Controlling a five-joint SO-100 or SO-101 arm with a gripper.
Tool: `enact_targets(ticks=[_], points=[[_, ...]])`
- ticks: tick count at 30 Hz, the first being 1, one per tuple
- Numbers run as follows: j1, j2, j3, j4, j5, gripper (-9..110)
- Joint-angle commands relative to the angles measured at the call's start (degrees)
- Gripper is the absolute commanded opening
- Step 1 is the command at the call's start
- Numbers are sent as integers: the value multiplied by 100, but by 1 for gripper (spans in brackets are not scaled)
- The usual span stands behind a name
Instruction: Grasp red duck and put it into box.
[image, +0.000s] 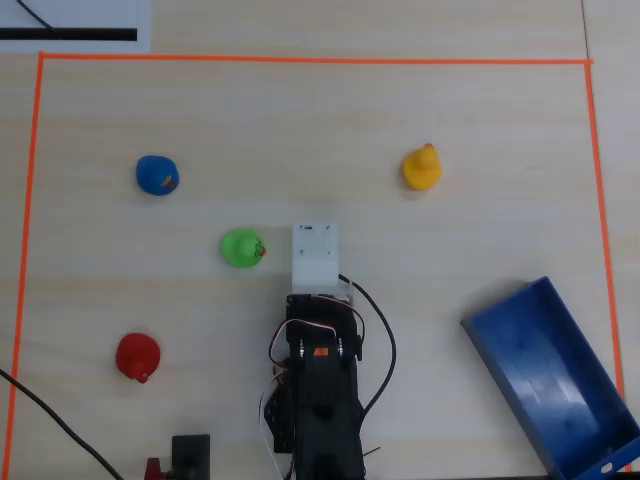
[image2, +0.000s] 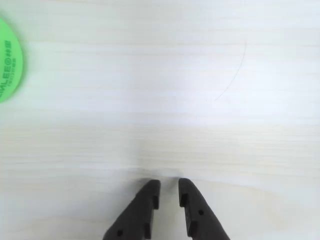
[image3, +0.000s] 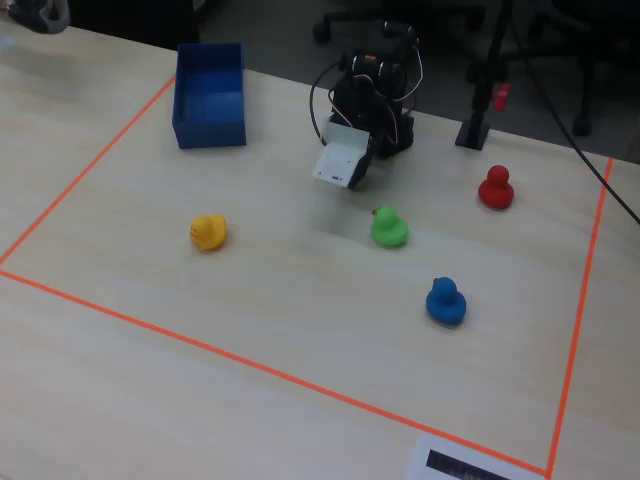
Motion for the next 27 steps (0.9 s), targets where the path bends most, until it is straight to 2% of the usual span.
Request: enact_targets(ticks=[1, 3, 7, 12, 17, 20, 24, 27], points=[[26, -9, 0, 79, -9, 0], [18, -167, -26, 9, -9, 0], [-457, -1723, -896, -721, -9, 1], [-1986, -3261, -2979, -290, 105, 19], [-3981, -4263, -4896, 615, 967, 20], [-5317, -4975, -5695, 967, 1907, 22], [-6750, -5836, -6337, 1099, 3199, 25], [-7418, -6565, -6609, 905, 3911, 26]])
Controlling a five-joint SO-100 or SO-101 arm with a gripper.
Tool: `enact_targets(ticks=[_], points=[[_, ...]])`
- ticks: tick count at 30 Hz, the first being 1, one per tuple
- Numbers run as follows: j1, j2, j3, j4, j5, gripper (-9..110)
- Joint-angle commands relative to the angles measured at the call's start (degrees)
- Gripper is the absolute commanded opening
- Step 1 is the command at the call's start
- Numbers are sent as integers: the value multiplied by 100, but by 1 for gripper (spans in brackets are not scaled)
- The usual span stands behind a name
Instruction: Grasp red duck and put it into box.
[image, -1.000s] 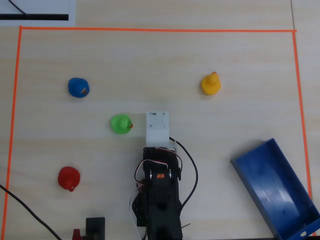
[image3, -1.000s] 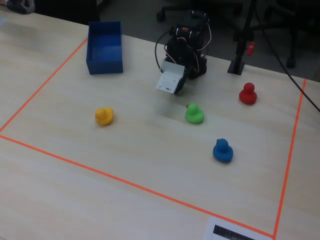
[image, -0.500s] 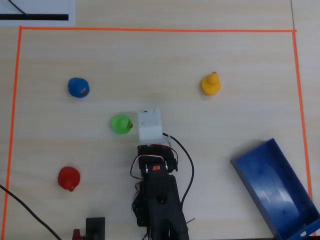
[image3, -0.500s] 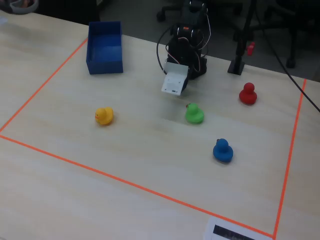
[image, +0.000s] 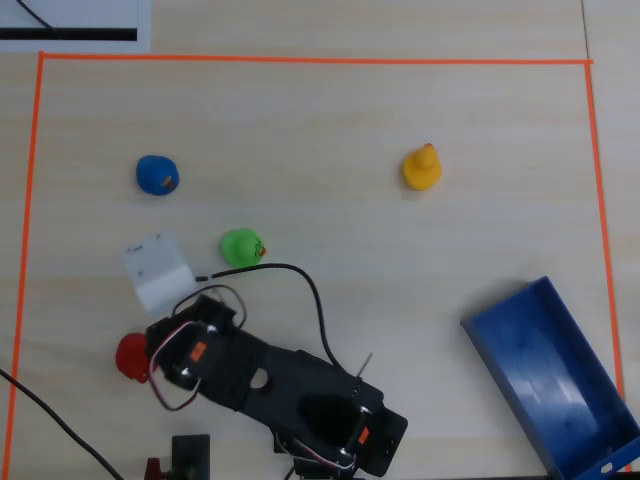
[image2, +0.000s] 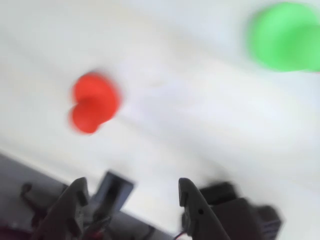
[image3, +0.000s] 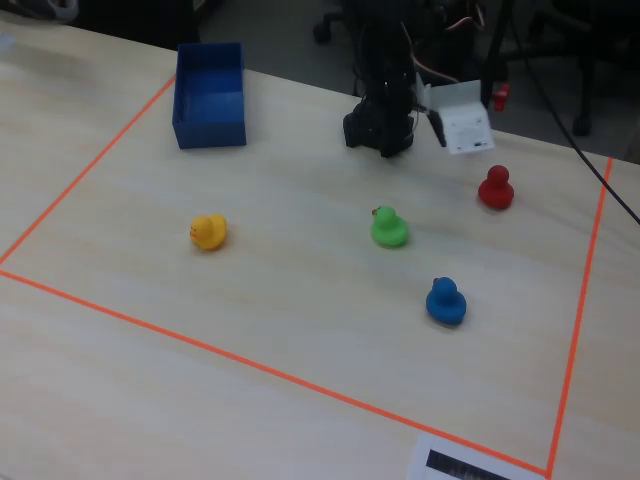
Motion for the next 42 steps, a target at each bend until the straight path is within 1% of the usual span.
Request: enact_targets(ticks=[1, 6, 12, 16, 21, 28, 33, 38, 42], points=[[-1134, -914, -545, -290, 554, 27], [-1327, -2338, -1028, -1239, 967, 27], [-1020, -3226, -1406, -1811, 949, 28], [-747, -3270, -1028, -2030, 835, 28], [-624, -2997, -123, -2408, 817, 29], [-642, -2479, 606, -2399, 1011, 30], [-545, -2109, 888, -2320, 1116, 29], [-299, -1863, 976, -2145, 1011, 28], [-299, -1863, 1028, -2145, 993, 28]])
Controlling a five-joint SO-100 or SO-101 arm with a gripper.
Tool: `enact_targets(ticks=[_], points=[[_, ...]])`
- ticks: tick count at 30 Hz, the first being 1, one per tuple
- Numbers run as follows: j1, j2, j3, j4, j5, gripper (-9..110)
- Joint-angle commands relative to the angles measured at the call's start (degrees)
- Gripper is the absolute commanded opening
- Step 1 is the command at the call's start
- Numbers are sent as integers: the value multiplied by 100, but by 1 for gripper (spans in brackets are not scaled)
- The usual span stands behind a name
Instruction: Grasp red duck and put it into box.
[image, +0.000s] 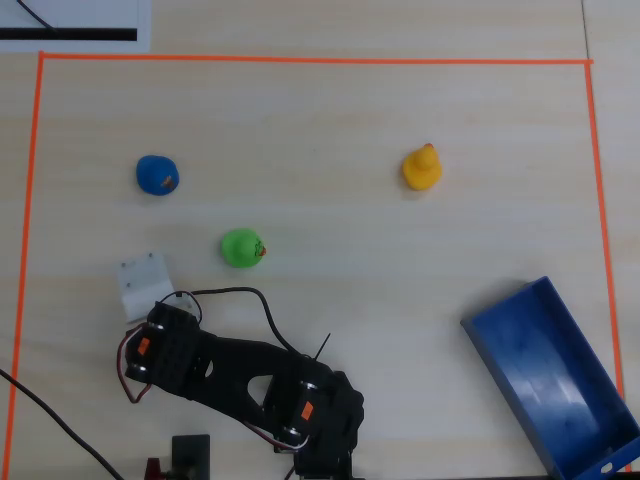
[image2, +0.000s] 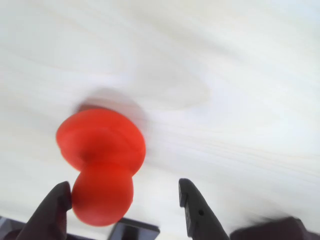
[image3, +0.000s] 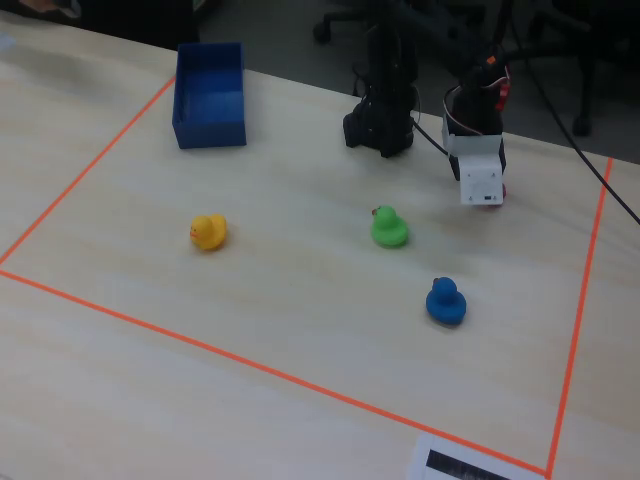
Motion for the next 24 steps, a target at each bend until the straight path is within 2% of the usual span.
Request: enact_targets(ticks=[1, 14, 19, 21, 24], points=[[-79, 141, 44, -9, 0, 28], [-457, -185, 44, -132, 448, 27], [-387, -185, 44, -70, 439, 19], [-325, -185, 53, -79, 615, 7], [-290, -158, 114, -44, 606, 4]])
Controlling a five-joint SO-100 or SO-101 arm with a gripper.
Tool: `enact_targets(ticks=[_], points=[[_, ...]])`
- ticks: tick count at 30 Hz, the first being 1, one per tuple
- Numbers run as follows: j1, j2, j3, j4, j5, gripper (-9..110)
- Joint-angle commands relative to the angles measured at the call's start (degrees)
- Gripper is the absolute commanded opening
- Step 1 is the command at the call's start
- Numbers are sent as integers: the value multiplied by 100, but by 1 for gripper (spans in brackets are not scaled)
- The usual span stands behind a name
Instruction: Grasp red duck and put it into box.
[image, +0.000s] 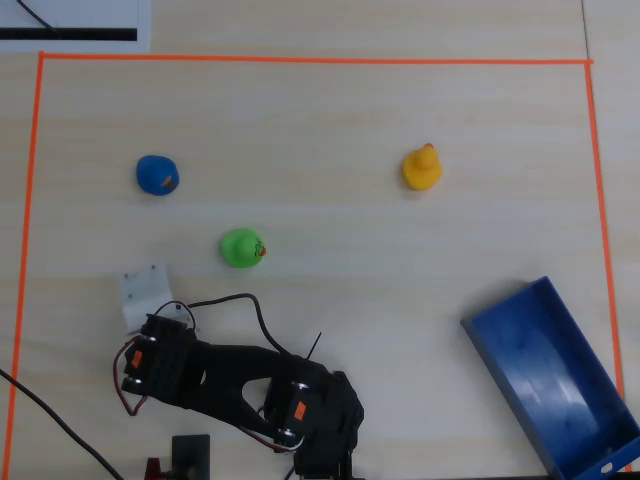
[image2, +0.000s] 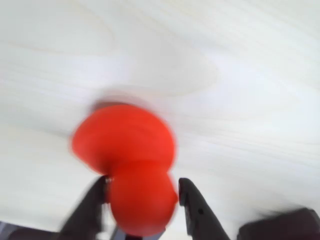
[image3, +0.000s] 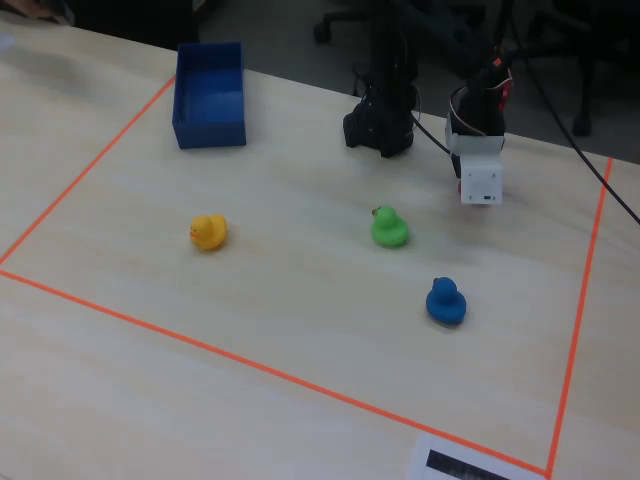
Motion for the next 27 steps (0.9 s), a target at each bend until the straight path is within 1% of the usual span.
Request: enact_targets(ticks=[1, 2, 9, 11, 13, 16, 18, 23, 27], points=[[123, 114, 79, 18, 0, 2], [141, 176, 123, 9, -26, 0], [360, 396, 220, 272, 88, 0], [606, 765, 193, 589, -105, 0], [1116, 1380, -105, 1116, -457, 0], [2320, 1828, -1081, 2065, -1239, 0], [3366, 1934, -1714, 2347, -1925, 0], [6038, 1784, -2988, 2206, -3621, 0], [8016, 1310, -3718, 1749, -4526, 0]])
